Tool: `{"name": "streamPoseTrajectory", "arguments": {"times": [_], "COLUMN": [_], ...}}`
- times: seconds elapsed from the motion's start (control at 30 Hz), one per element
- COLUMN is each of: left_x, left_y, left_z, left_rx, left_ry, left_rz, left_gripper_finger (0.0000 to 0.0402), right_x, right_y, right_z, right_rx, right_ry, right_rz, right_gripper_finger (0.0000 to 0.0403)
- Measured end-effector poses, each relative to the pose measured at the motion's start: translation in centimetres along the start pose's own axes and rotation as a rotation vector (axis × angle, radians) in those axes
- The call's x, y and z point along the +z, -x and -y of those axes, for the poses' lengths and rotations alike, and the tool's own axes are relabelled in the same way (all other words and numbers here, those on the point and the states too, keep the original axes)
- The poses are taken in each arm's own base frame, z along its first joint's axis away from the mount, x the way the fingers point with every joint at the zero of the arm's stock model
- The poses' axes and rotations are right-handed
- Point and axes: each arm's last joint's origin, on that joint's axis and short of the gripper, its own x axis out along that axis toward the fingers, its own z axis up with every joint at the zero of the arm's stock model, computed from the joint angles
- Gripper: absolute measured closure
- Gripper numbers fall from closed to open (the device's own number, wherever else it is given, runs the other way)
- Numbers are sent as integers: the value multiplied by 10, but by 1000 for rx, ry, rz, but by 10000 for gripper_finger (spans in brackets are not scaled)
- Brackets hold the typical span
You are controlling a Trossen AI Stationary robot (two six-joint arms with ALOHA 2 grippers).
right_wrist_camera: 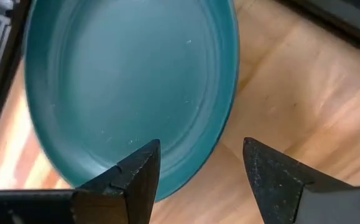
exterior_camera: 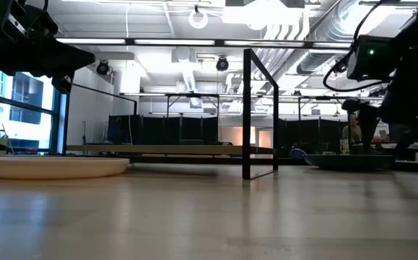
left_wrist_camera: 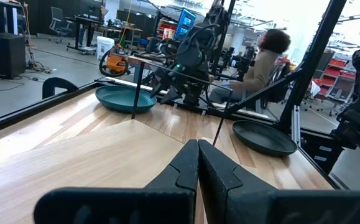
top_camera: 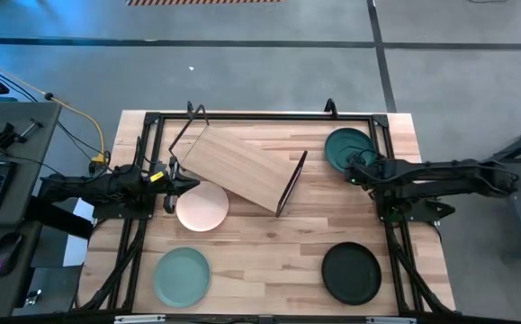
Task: Place and stack plates onto a shelf
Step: Put the green plate on the shelf
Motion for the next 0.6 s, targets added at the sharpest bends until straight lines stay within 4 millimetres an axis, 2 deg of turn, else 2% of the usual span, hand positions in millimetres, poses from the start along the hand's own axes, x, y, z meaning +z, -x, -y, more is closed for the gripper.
{"name": "streamPoseTrajectory", "arguments": {"times": [0.17, 0.37, 0.47, 0.6], "left_x": [0, 0, 0, 0], "left_y": [0, 0, 0, 0], "left_z": [0, 0, 0, 0], "left_rx": [0, -1, -1, 0], "left_ry": [0, 0, 0, 0], "left_rz": [0, 0, 0, -1], "left_gripper_finger": [401, 401, 402, 401], "right_x": [0, -1, -2, -3], "right_y": [-8, -20, -27, -33], "right_z": [-1, -11, -13, -13], "right_rx": [-43, -31, -65, -106], "right_ry": [-11, -42, -27, -9], "right_rz": [37, 53, 51, 52], "right_gripper_finger": [194, 204, 235, 296]}}
